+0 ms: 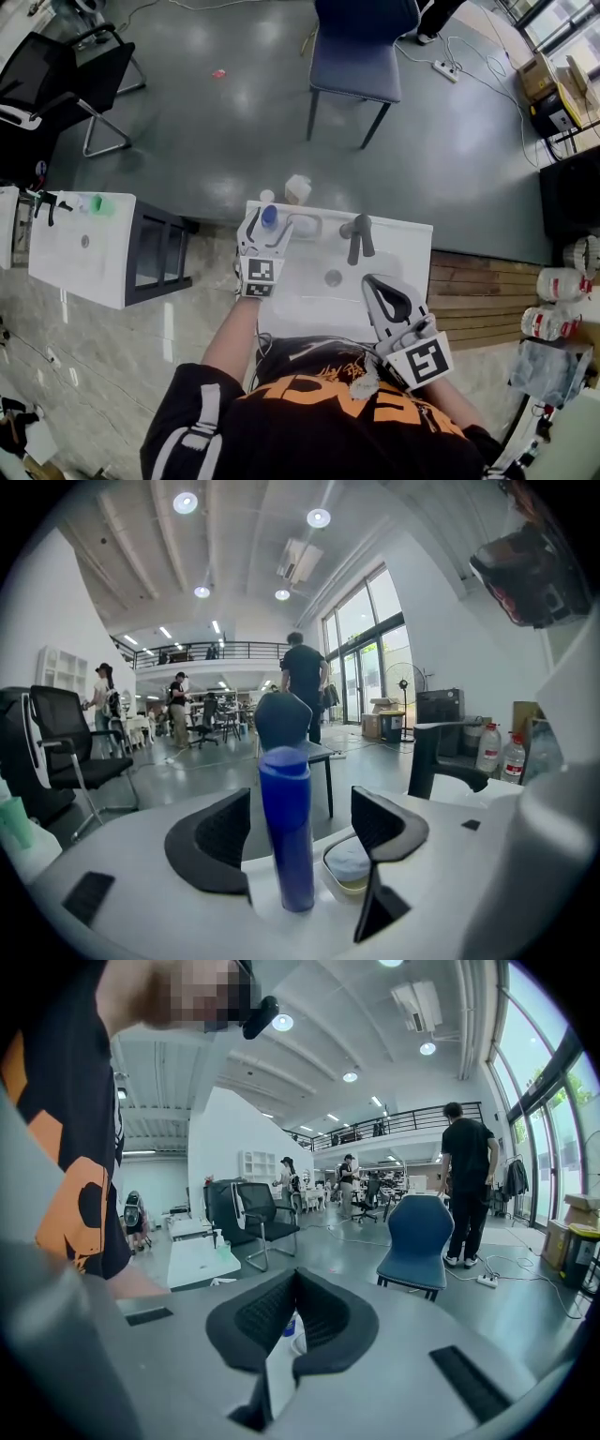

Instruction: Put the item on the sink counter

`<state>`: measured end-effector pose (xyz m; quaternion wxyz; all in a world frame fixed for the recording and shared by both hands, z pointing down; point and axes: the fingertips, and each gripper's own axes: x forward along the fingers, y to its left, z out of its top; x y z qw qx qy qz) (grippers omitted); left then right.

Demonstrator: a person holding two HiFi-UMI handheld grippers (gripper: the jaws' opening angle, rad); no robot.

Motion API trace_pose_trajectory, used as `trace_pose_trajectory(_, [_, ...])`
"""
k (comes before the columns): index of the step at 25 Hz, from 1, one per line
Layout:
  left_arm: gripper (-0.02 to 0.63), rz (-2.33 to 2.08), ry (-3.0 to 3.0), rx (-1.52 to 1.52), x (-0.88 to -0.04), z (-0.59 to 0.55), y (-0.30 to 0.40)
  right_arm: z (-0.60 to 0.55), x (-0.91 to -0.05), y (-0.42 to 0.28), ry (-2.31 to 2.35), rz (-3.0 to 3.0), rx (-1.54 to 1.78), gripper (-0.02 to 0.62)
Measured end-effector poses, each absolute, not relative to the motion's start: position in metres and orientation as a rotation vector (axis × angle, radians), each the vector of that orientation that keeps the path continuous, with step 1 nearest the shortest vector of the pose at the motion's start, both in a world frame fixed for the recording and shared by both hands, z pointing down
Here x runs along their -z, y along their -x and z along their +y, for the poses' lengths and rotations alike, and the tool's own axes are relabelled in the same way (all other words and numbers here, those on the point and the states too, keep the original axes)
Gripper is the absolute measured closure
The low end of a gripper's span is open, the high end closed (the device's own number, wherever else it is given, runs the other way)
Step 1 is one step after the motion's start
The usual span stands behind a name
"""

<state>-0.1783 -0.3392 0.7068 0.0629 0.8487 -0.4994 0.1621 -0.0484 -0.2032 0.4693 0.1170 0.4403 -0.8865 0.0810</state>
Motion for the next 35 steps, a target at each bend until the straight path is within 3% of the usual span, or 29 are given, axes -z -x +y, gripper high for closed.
trace_pose_trajectory(14, [0.293,-1.597,-2.621,-0.268,-0.598,-0.305,0.179,-0.182,-0.459,0.042,-1.294,-2.663,-0.178,0.581])
trace_pose_trajectory(20, [0.353,-1.408,-2.673,-0.012,-0.536,-0.270,0.125,-0.169,-0.454,0.033,-1.313,-2.683,-0.161,0.581])
trace_pose_trajectory(35, [0.436,-0.907,-2.816,-0.034,-0.495,-0.166,0.015,-0.128,-0.451,-0.013,-1.391,-2.700,-0.123,0.581])
